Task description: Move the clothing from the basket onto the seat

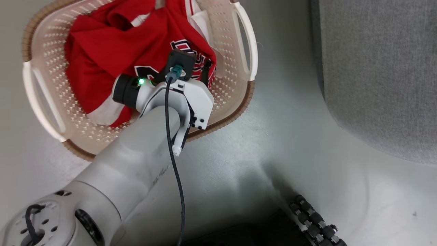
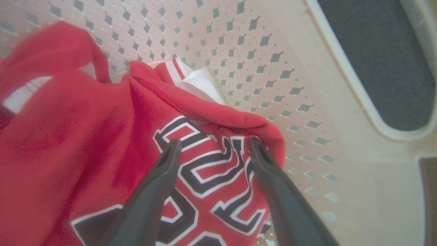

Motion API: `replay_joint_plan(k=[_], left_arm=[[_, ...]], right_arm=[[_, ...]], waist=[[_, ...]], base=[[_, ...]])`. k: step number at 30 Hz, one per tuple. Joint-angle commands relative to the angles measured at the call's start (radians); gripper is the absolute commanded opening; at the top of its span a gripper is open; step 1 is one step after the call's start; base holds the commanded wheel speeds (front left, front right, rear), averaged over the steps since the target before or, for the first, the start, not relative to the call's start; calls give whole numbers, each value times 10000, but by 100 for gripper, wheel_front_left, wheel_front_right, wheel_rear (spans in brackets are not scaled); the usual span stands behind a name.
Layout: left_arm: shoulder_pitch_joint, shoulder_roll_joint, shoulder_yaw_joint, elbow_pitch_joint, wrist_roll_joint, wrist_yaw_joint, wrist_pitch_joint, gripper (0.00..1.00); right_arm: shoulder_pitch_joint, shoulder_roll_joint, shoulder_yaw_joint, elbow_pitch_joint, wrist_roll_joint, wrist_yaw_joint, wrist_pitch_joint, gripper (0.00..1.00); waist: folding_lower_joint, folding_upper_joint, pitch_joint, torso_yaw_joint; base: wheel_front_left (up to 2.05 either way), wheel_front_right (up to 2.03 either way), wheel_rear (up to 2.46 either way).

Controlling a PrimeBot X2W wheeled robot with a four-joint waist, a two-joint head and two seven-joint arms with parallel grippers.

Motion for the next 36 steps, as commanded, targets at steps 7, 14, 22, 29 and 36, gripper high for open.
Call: replay_joint_plan(k=[7, 14, 22, 29, 36], left_arm=[[-519, -41, -214, 331, -383, 641, 913, 100], [-504, -41, -288, 559, 56, 1573, 2116, 100], [-335, -41, -293, 329, 196, 1700, 2398, 0], [35, -41, -294, -249, -167, 1643, 1467, 0], [757, -41, -295, -852, -530, 1525, 515, 0]], right_arm=[[139, 87, 194, 41, 123, 71, -57, 100], [132, 235, 307, 142, 144, 71, -57, 100], [127, 172, 269, 193, 126, 71, -57, 100], [334, -56, 146, 264, 106, 71, -57, 100], [742, -434, -42, 409, 122, 71, -57, 100]], waist=[[-1, 0, 471, -515], [-1, 0, 501, -655], [-1, 0, 408, -553], [-1, 0, -255, -152], [-1, 0, -1345, 425]], base=[[0, 0, 0], [0, 0, 0], [0, 0, 0], [0, 0, 0], [0, 0, 0]])
